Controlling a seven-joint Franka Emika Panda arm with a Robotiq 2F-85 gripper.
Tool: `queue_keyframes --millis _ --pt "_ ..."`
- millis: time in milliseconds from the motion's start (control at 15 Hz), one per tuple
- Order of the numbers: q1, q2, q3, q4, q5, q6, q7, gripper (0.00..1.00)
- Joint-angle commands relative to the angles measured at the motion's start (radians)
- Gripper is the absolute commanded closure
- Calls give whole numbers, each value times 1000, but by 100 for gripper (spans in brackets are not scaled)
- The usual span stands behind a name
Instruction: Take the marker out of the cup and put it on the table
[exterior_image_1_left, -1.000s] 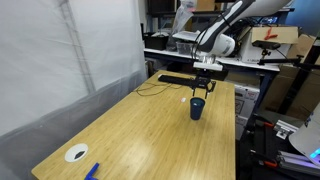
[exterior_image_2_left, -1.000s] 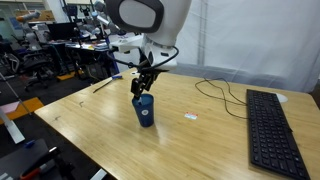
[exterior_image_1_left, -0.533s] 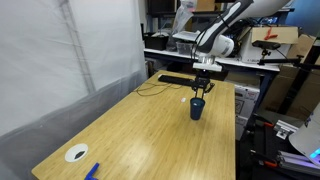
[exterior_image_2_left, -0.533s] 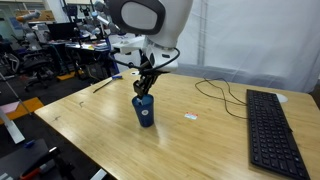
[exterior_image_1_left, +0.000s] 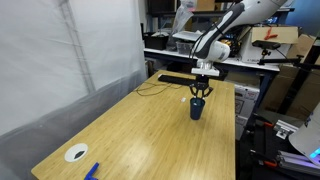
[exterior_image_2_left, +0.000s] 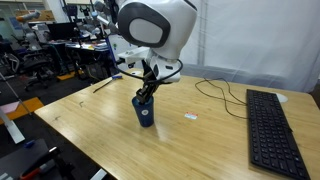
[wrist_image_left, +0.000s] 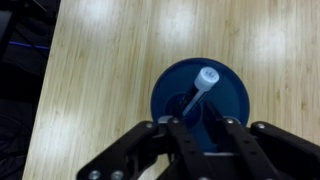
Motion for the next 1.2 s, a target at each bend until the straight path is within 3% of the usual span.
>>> queue_keyframes --millis 0,200,467,600,867,1133 --pt "-13 27 14 37 28 -11 -28 68" --pt "-8 43 23 53 28 -10 -23 55" --pt "-6 57 37 62 35 -9 -24 69" --pt "-4 58 41 57 42 -6 -22 72" --pt "-7 52 44 43 70 -4 -23 99" --pt "-5 27 30 31 74 1 -14 95"
